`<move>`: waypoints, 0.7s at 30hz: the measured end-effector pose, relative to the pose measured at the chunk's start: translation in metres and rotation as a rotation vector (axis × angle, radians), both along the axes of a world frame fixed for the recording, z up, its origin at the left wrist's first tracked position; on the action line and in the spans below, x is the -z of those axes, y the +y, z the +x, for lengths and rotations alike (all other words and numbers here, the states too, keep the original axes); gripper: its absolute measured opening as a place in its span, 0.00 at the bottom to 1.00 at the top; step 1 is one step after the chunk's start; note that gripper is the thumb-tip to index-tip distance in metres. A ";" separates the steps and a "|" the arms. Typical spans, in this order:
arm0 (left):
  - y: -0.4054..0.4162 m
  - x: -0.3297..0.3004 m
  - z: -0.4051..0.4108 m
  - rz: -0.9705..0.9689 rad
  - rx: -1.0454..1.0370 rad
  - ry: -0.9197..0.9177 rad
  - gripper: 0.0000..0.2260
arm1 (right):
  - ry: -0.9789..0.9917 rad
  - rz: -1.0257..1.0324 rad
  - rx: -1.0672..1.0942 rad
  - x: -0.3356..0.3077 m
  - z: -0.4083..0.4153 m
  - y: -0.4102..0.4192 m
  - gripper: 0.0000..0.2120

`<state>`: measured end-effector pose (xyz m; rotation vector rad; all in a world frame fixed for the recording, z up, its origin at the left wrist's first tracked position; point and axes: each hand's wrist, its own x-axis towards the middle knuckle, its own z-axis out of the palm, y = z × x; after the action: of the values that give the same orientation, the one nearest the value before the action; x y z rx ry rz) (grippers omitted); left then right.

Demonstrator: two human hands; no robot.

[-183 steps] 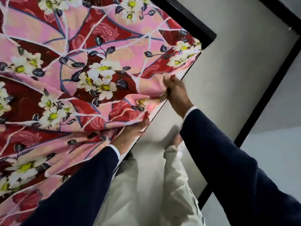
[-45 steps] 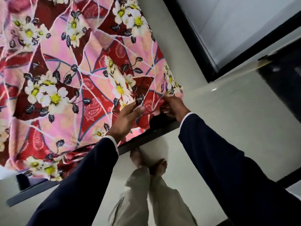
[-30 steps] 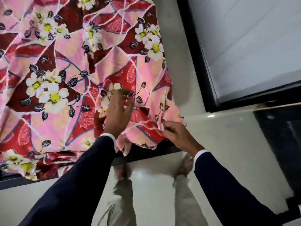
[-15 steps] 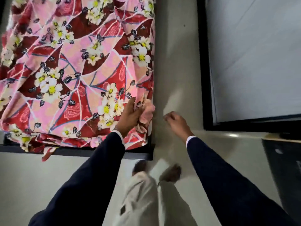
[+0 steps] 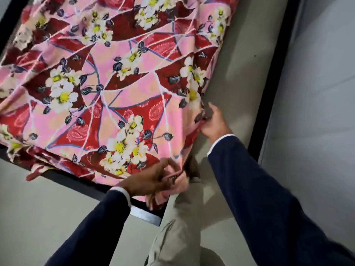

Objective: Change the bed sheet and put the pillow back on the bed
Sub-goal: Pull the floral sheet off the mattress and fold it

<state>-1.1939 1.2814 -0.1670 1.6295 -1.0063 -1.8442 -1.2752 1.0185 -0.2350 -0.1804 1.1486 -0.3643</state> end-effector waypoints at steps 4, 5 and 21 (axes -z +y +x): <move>-0.007 0.042 0.030 0.103 0.178 -0.327 0.12 | 0.145 -0.023 -0.176 0.015 -0.006 -0.085 0.11; -0.018 0.044 0.035 0.111 0.191 -0.434 0.11 | 0.213 -0.078 -0.272 0.016 -0.008 -0.097 0.09; -0.349 0.050 0.069 0.092 -0.351 -0.571 0.20 | -0.055 -0.380 -1.094 -0.033 -0.005 -0.149 0.06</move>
<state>-1.1246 0.9321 -0.2168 2.2895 -0.7803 -1.2340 -1.2800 0.8694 -0.2021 -1.0668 0.7702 0.3935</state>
